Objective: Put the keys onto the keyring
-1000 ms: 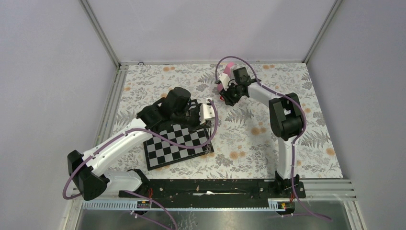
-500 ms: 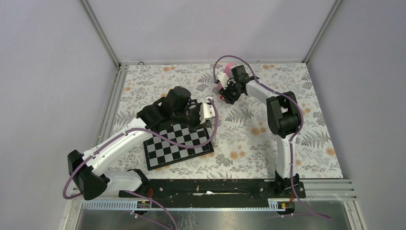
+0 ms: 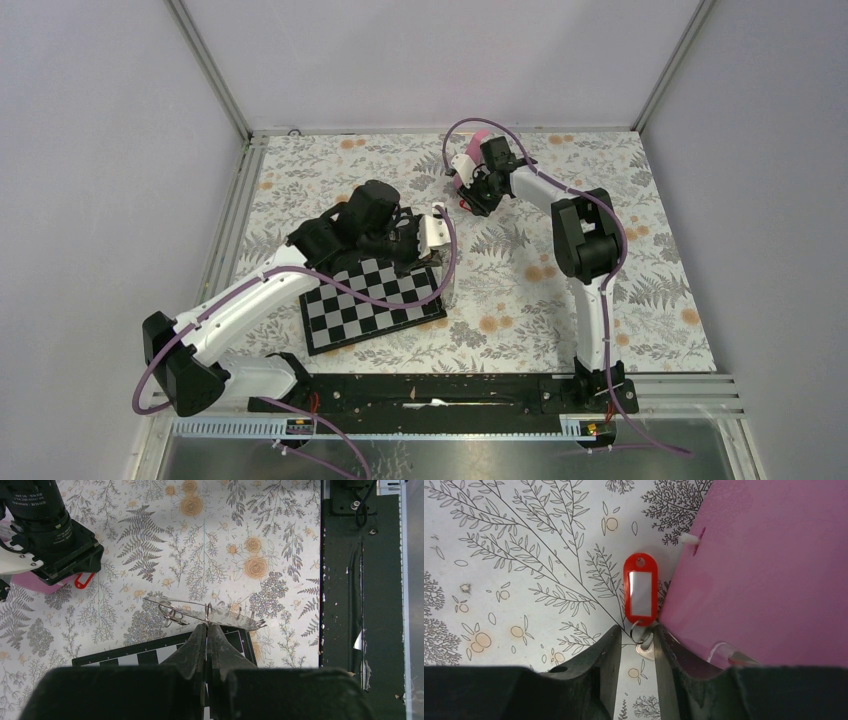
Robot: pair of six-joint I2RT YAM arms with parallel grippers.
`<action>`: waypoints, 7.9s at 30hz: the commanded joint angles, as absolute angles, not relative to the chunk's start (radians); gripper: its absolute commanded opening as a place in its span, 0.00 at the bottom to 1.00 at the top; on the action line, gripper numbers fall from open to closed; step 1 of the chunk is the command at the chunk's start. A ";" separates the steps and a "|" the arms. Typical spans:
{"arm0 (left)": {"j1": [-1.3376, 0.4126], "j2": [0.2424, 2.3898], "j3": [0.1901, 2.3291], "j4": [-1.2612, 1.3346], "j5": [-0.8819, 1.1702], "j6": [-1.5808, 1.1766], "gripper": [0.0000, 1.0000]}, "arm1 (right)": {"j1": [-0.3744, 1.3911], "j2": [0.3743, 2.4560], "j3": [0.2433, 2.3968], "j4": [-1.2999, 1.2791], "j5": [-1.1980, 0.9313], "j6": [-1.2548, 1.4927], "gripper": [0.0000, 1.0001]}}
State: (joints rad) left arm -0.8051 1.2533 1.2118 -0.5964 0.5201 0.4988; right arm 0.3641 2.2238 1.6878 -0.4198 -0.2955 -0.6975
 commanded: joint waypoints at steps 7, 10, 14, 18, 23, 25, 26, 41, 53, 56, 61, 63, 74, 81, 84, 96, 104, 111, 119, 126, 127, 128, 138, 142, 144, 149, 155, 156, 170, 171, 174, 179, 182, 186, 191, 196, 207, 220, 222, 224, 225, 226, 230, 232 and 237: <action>-0.801 1.243 1.263 -0.554 0.550 0.497 0.00 | 0.368 2.252 1.744 -0.451 -0.272 -0.725 0.32; -0.801 1.244 1.261 -0.554 0.550 0.496 0.00 | 0.368 2.247 1.743 -0.453 -0.274 -0.726 0.29; -0.801 1.245 1.262 -0.554 0.549 0.497 0.00 | 0.368 2.231 1.739 -0.458 -0.279 -0.724 0.20; -0.801 1.247 1.264 -0.554 0.550 0.495 0.00 | 0.368 2.209 1.725 -0.459 -0.285 -0.717 0.10; -0.801 1.246 1.263 -0.554 0.546 0.494 0.00 | 0.368 2.156 1.669 -0.457 -0.287 -0.712 0.06; -0.801 1.244 1.261 -0.554 0.543 0.494 0.00 | 0.368 2.127 1.636 -0.448 -0.289 -0.710 0.06; -0.801 1.244 1.261 -0.554 0.541 0.495 0.00 | 0.368 2.111 1.620 -0.447 -0.292 -0.708 0.05; -0.791 1.252 1.242 -0.522 0.513 0.491 0.00 | 0.365 1.798 1.256 -0.347 -0.407 -0.657 0.00; -0.763 1.272 1.231 -0.461 0.537 0.471 0.00 | 0.356 1.579 1.114 -0.335 -0.501 -0.681 0.00; -0.759 1.277 1.232 -0.445 0.541 0.467 0.00 | 0.355 1.511 1.092 -0.338 -0.549 -0.685 0.00; -0.756 1.289 1.246 -0.425 0.552 0.450 0.00 | 0.353 1.375 1.055 -0.336 -0.700 -0.690 0.00; -0.755 1.295 1.251 -0.417 0.551 0.443 0.00 | 0.353 1.326 1.047 -0.326 -0.761 -0.674 0.00; -0.741 1.328 1.290 -0.402 0.590 0.397 0.00 | 0.353 1.121 0.978 -0.139 -1.037 -0.465 0.00; -0.741 1.363 1.319 -0.394 0.642 0.324 0.00 | 0.353 1.088 0.962 -0.073 -1.089 -0.311 0.00; -0.741 1.367 1.317 -0.369 0.641 0.295 0.00 | 0.353 1.091 0.949 -0.033 -1.087 -0.235 0.00; -0.751 1.385 1.314 -0.334 0.617 0.250 0.00 | 0.353 1.138 0.902 0.111 -1.096 -0.094 0.00; -0.753 1.386 1.316 -0.334 0.587 0.251 0.00 | 0.353 1.158 0.896 0.094 -1.065 -0.094 0.00; -0.762 1.389 1.316 -0.334 0.545 0.272 0.00 | 0.353 1.171 0.901 0.086 -1.051 -0.089 0.00; -0.782 1.397 1.316 -0.334 0.521 0.284 0.00 | 0.353 1.182 0.887 0.151 -1.071 -0.030 0.00; -0.787 1.392 1.318 -0.334 0.516 0.285 0.00 | 0.353 1.189 0.882 0.138 -1.043 -0.046 0.00; -0.787 1.391 1.316 -0.334 0.518 0.285 0.00 | 0.353 1.190 0.881 0.134 -1.039 -0.049 0.00; -0.787 1.389 1.315 -0.334 0.517 0.285 0.00 | 0.354 1.189 0.881 0.130 -1.033 -0.052 0.00; -0.787 1.370 1.300 -0.326 0.518 0.294 0.00 | 0.351 1.201 0.889 0.095 -0.987 -0.076 0.00; -0.787 1.366 1.295 -0.326 0.521 0.297 0.00 | 0.352 1.206 0.891 0.094 -0.982 -0.075 0.00; -0.787 1.365 1.291 -0.327 0.527 0.302 0.00 | 0.350 1.208 0.890 0.092 -0.978 -0.075 0.00; -0.787 1.357 1.282 -0.327 0.535 0.316 0.00 | 0.346 1.206 0.888 0.092 -0.980 -0.072 0.00; -0.784 1.344 1.278 -0.325 0.565 0.333 0.00 | 0.334 1.204 0.873 0.106 -0.990 -0.073 0.00; -0.781 1.342 1.278 -0.325 0.574 0.336 0.00 | 0.331 1.204 0.870 0.111 -0.994 -0.073 0.00; -0.747 1.332 1.266 -0.294 0.687 0.324 0.00 | 0.311 1.203 0.828 0.171 -1.050 -0.055 0.11; -0.747 1.333 1.264 -0.289 0.698 0.323 0.00 | 0.312 1.202 0.825 0.174 -1.054 -0.055 0.12; -0.744 1.340 1.260 -0.276 0.725 0.318 0.00 | 0.311 1.195 0.816 0.183 -1.063 -0.061 0.21; -0.736 1.350 1.257 -0.263 0.766 0.311 0.00 | 0.311 1.168 0.808 0.177 -1.075 -0.091 0.33; -0.728 1.353 1.250 -0.246 0.790 0.294 0.00 | 0.311 1.149 0.815 0.146 -1.090 -0.135 0.37; -0.716 1.357 1.243 -0.228 0.825 0.267 0.00 | 0.311 1.123 0.853 0.019 -1.105 -0.267 0.39; -0.707 1.365 1.241 -0.217 0.882 0.259 0.00 | 0.312 1.097 0.910 -0.148 -1.086 -0.407 0.40; -0.704 1.369 1.236 -0.204 0.928 0.261 0.00 | 0.312 1.077 0.927 -0.185 -1.098 -0.430 0.41; -0.702 1.388 1.201 -0.130 0.992 0.209 0.00 | 0.313 1.071 0.953 -0.150 -1.158 -0.366 0.45; -0.703 1.388 1.171 -0.078 1.005 0.178 0.00 | 0.313 1.072 0.911 -0.068 -1.205 -0.293 0.36; -0.703 1.388 1.167 -0.069 1.007 0.171 0.00 | 0.313 1.076 0.901 -0.044 -1.214 -0.271 0.33; -0.702 1.389 1.165 -0.065 1.012 0.167 0.00 | 0.313 1.079 0.895 -0.032 -1.216 -0.263 0.31; -0.703 1.390 1.165 -0.063 1.013 0.165 0.00 | 0.313 1.080 0.893 -0.030 -1.218 -0.262 0.30; -0.703 1.389 1.164 -0.062 1.014 0.163 0.00 | 0.313 1.080 0.892 -0.029 -1.219 -0.262 0.29; -0.700 1.387 1.165 -0.059 1.013 0.160 0.00 | 0.313 1.081 0.881 -0.028 -1.221 -0.264 0.28; -0.699 1.385 1.164 -0.054 1.015 0.156 0.00 | 0.313 1.080 0.877 -0.026 -1.222 -0.264 0.28; -0.698 1.385 1.161 -0.044 1.015 0.146 0.00 | 0.313 1.083 0.870 -0.013 -1.234 -0.253 0.24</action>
